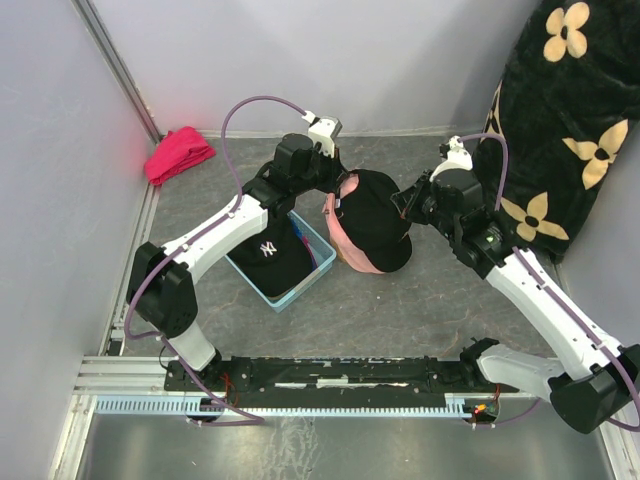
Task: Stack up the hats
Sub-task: Stack the hat on the hat.
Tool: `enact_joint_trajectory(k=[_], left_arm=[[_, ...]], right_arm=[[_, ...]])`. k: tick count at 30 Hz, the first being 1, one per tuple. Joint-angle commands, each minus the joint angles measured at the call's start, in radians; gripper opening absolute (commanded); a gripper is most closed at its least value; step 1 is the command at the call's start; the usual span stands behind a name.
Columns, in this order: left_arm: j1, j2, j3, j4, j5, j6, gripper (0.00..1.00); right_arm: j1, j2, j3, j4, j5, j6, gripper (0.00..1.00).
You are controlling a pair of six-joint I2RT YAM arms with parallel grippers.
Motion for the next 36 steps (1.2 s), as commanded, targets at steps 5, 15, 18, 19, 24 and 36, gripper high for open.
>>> enact_joint_trajectory(k=[5, 15, 18, 19, 24, 36], left_arm=[[0.011, -0.031, 0.054, 0.027, -0.019, 0.051, 0.14], [0.014, -0.041, 0.071, 0.005, -0.028, 0.055, 0.14], [0.022, -0.048, 0.074, -0.009, -0.030, 0.058, 0.14], [0.026, -0.051, 0.073, -0.013, -0.030, 0.059, 0.14], [0.039, -0.065, 0.070, -0.037, -0.031, 0.071, 0.14], [0.077, -0.063, 0.046, -0.047, -0.024, 0.080, 0.14]], right_arm=[[-0.001, -0.033, 0.084, -0.009, -0.005, -0.041, 0.02], [0.003, -0.031, 0.122, -0.036, -0.033, -0.045, 0.02], [0.019, -0.025, 0.126, -0.034, -0.036, -0.041, 0.02], [0.026, -0.024, 0.129, -0.035, -0.032, -0.040, 0.02], [0.077, -0.021, 0.145, -0.049, 0.004, -0.051, 0.02], [0.102, -0.034, 0.138, -0.075, 0.041, -0.045, 0.02]])
